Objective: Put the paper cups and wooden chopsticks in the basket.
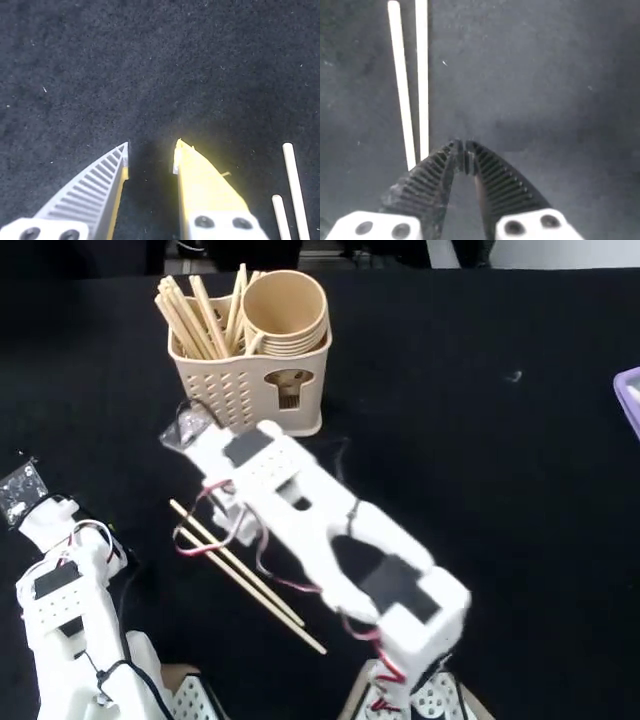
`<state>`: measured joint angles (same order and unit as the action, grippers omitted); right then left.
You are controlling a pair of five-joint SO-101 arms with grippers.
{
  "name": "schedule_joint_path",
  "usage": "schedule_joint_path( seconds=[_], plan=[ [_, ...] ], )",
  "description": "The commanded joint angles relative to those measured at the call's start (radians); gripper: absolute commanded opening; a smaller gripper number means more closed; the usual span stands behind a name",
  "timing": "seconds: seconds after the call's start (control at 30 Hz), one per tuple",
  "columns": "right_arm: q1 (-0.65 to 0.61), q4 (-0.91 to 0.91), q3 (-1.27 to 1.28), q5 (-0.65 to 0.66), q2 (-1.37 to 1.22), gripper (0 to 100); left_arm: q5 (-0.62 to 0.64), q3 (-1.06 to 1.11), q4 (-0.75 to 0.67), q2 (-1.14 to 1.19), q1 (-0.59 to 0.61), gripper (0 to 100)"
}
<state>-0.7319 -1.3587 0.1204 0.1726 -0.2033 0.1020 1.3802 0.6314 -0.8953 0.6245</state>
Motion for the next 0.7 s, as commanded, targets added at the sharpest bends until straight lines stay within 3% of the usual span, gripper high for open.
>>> schedule_joint_path(
  seconds=[0.0, 0.2, 0.4, 0.67],
  plan=[
    [-0.044, 0.028, 0.061, 0.008, 0.147, 5.2, -0.002, -0.045, 0.005, -0.018, 0.008, 15],
    [-0.215, 0.23, 0.148, 0.015, 0.101, 27.3, -0.002, -0.045, 0.005, -0.018, 0.008, 15],
    [-0.21, 0.417, 0.147, 0.015, -0.016, 24.3, -0.002, -0.045, 0.005, -0.018, 0.035, 15],
    [-0.204, 0.443, 0.145, 0.121, -0.097, 24.0, -0.002, -0.047, 0.005, -0.018, 0.039, 15]
  ],
)
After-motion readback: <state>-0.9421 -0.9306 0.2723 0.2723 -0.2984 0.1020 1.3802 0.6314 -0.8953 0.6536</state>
